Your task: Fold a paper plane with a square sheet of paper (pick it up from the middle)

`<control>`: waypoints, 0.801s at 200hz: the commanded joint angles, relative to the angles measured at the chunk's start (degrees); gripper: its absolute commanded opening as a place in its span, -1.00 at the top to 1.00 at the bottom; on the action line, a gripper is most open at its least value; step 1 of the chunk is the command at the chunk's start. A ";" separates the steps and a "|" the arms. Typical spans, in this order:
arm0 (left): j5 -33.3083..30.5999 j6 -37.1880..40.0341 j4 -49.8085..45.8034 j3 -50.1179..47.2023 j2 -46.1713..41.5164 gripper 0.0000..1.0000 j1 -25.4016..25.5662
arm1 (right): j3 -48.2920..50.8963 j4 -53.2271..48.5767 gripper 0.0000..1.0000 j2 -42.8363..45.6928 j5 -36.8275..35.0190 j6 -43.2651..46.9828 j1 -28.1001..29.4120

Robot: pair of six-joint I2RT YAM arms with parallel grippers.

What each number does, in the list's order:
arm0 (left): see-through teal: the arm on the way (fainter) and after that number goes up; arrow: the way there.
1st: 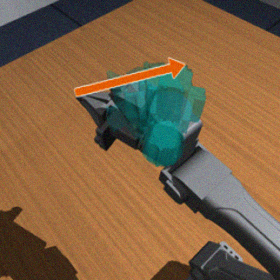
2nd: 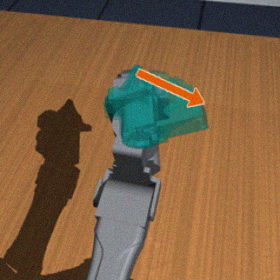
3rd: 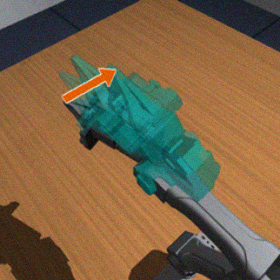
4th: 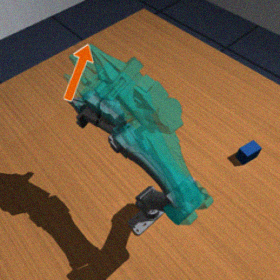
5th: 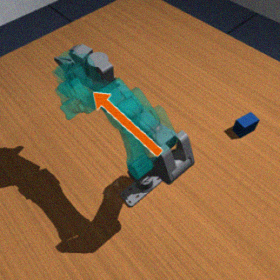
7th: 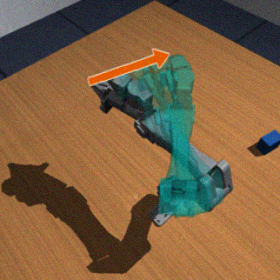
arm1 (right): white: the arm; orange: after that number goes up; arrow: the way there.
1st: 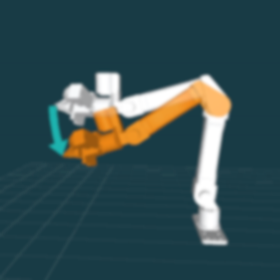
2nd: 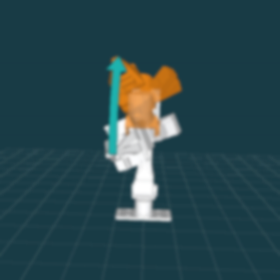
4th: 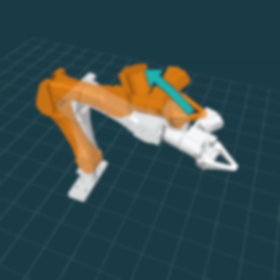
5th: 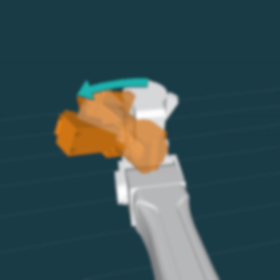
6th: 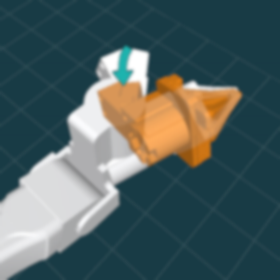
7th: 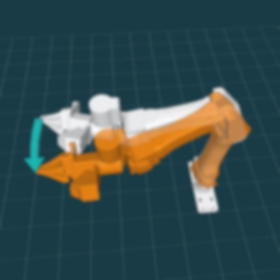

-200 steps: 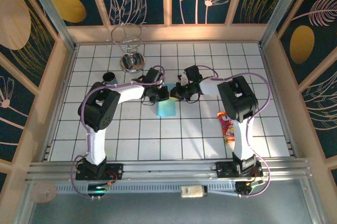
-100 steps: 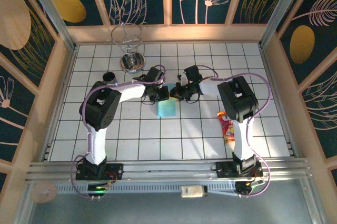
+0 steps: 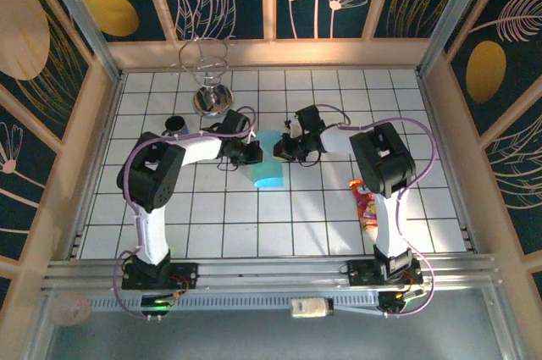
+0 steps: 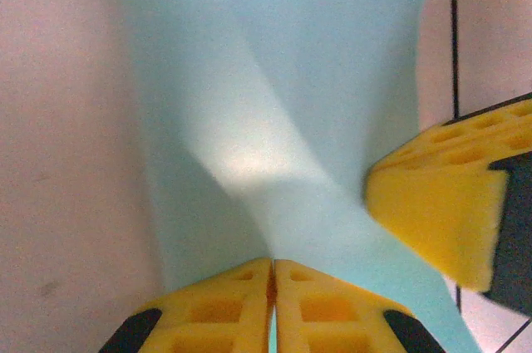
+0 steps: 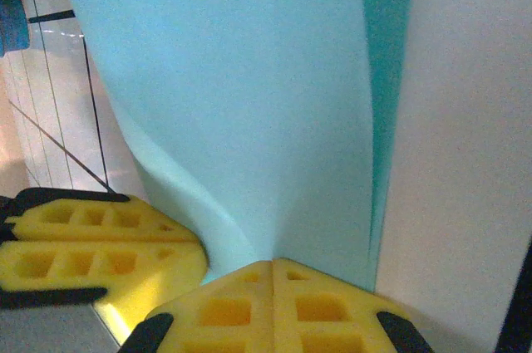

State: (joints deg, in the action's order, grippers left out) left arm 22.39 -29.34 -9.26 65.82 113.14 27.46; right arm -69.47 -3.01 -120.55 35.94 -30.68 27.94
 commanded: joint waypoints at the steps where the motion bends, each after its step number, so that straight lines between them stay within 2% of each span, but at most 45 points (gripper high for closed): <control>1: -4.29 3.95 -8.98 -2.63 -1.01 0.80 -3.22 | 5.27 -9.40 0.98 -8.97 -16.96 2.99 -0.08; 21: -4.87 4.88 -9.57 -1.55 -3.83 0.81 -3.66 | 5.44 -9.35 0.98 -8.93 -16.96 3.03 -0.17; 35: -2.14 3.90 -7.09 -1.19 -6.03 0.80 -3.66 | 5.49 -9.30 0.98 -8.91 -16.91 3.09 -0.13; 70: 9.85 -5.95 8.83 -4.02 -6.63 0.79 -3.64 | 5.58 -9.04 0.98 -9.00 -16.63 2.99 -0.13; 98: 14.45 -11.96 17.75 -5.96 -3.64 0.79 -3.43 | 5.58 -9.04 0.99 -9.19 -16.35 2.90 -0.15; 160: 11.03 -8.22 9.41 -2.23 2.17 0.80 -2.79 | 5.49 -9.34 0.98 -9.52 -16.43 2.89 -0.25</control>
State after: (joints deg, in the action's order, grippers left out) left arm 34.04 -38.65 3.97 61.30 112.62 24.34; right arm -69.21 -2.59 -120.53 36.01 -30.48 27.92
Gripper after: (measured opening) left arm 0.104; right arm 0.050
